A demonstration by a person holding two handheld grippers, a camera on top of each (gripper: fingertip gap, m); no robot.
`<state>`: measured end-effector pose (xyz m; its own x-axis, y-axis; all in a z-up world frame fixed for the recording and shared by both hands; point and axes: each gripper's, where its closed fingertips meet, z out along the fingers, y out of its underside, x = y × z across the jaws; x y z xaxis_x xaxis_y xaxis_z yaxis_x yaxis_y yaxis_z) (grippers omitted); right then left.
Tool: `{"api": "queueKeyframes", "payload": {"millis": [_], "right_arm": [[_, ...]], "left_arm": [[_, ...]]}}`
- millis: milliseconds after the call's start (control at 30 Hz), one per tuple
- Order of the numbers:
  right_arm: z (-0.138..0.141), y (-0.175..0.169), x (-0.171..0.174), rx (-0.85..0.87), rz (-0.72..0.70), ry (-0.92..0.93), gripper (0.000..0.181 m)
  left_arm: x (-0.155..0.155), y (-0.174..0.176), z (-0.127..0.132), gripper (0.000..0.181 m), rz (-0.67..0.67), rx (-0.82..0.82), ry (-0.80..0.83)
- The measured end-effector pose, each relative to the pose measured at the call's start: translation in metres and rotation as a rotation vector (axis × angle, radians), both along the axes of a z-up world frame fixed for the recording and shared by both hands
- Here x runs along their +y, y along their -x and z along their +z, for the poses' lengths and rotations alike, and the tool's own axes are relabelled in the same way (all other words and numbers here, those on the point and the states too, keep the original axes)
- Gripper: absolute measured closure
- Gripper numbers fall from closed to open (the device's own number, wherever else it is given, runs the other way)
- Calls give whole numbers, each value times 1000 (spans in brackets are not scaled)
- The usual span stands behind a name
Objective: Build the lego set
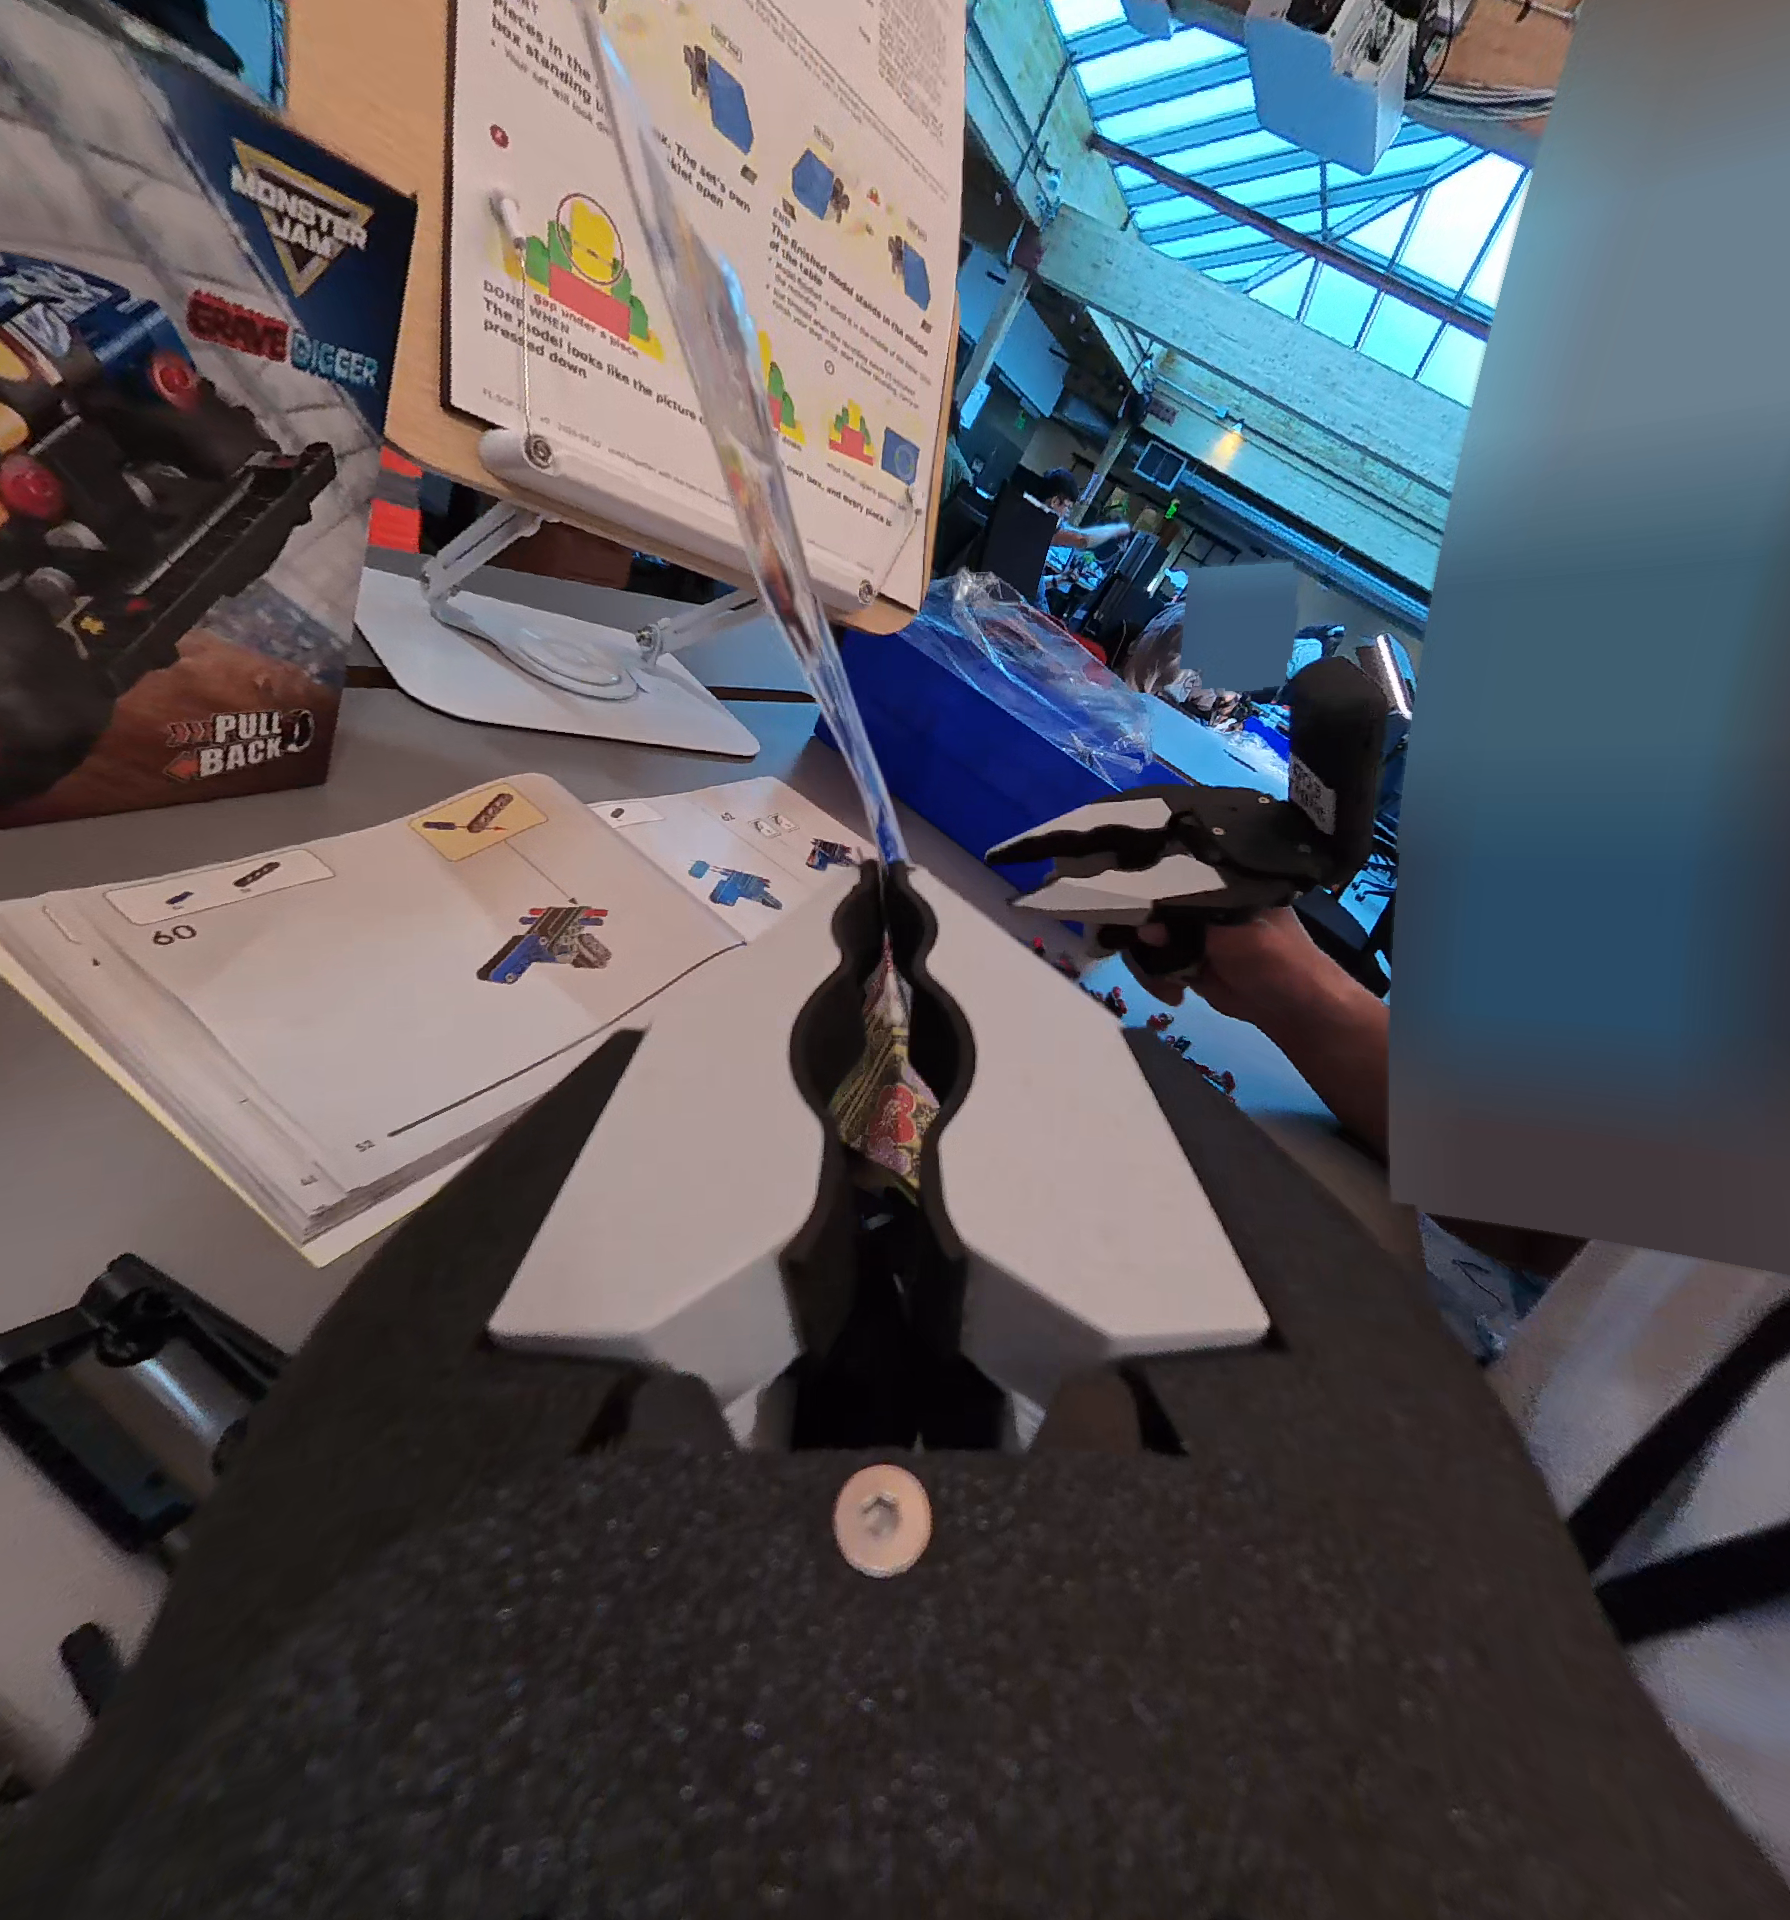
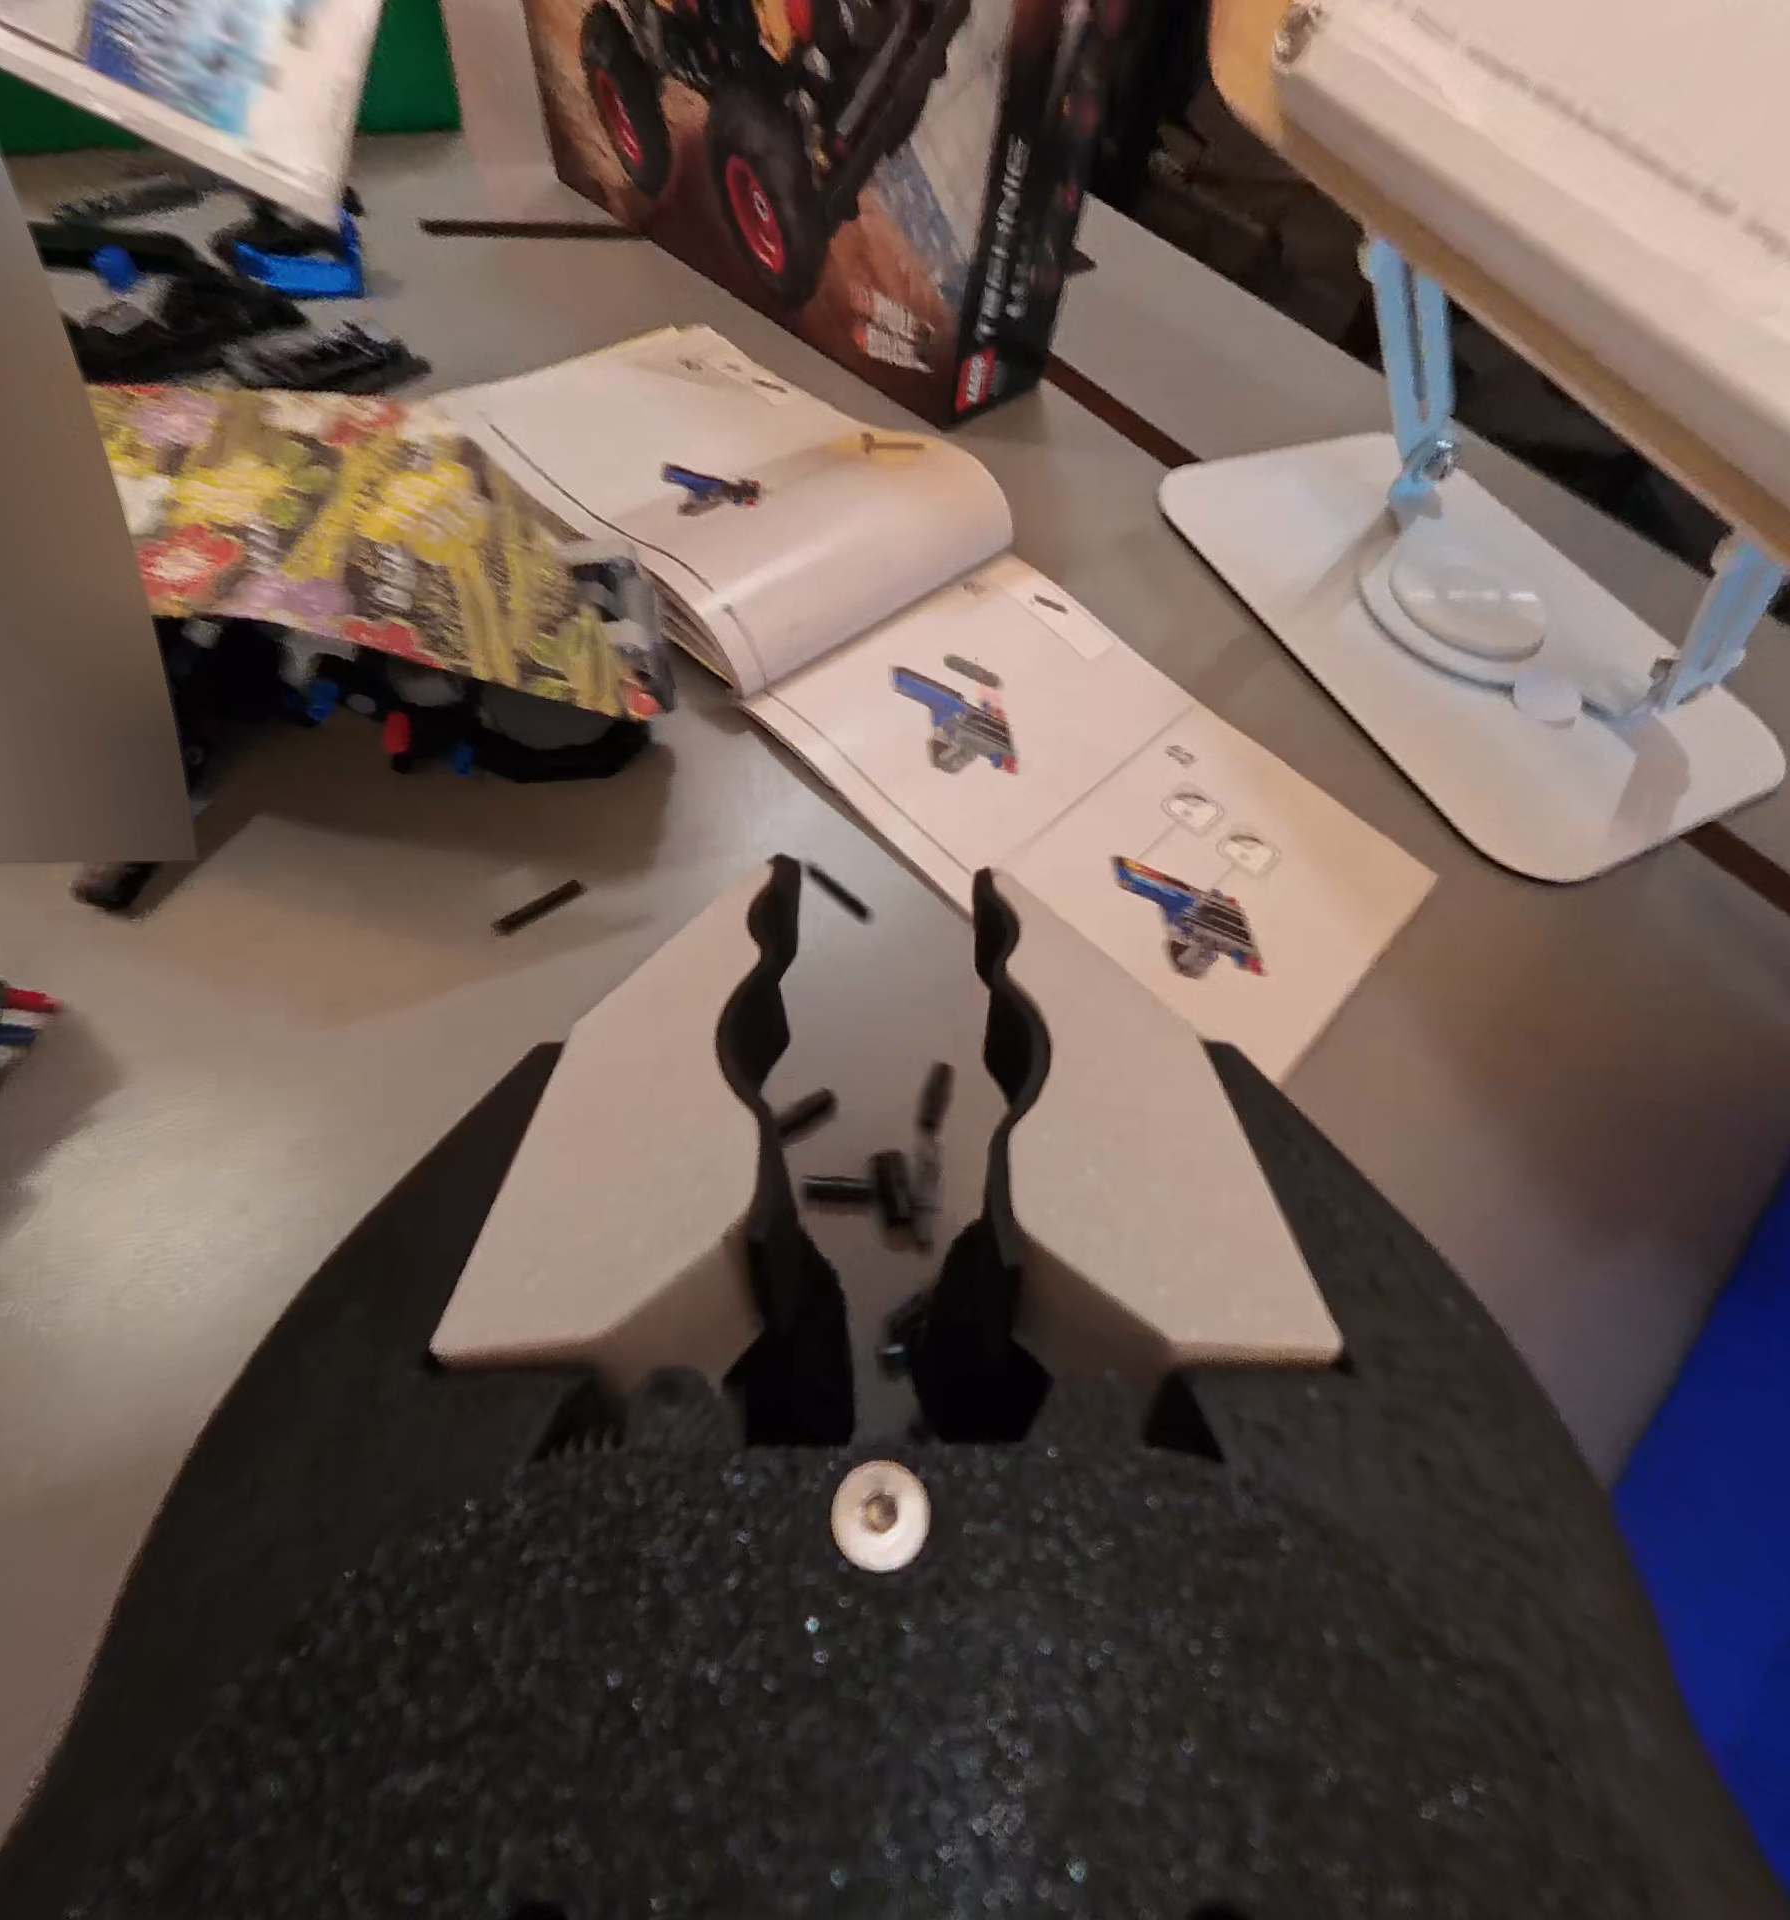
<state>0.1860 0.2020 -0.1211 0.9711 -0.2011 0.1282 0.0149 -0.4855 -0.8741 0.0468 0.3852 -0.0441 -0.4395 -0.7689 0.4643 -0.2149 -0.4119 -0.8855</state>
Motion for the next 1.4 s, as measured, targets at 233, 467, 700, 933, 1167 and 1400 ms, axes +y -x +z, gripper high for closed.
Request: {"api": "queueKeyframes", "payload": {"millis": [233, 467, 700, 933, 1167, 1400], "right_arm": [[2, 164, -17, 416, 440, 72, 150], [-49, 203, -32, 151, 254, 272, 152], [-47, 185, -23, -283, 194, 299, 175], [0, 179, -19, -1229, 397, 239, 175], [-9, 180, -15, -1453, 603, 304, 175], [-9, 192, -6, -1501, 808, 262, 175]], "left_arm": [[-7, 3, 4, 181, 33, -48, -99], [-12, 9, 16, 181, 53, -99, -146], [-19, 11, 15, 181, 70, -125, -229], [-23, 14, 20, 181, 69, -146, -246], [-23, 16, 23, 181, 79, -160, -266], [-25, 15, 20, 181, 68, -148, -260]]}}
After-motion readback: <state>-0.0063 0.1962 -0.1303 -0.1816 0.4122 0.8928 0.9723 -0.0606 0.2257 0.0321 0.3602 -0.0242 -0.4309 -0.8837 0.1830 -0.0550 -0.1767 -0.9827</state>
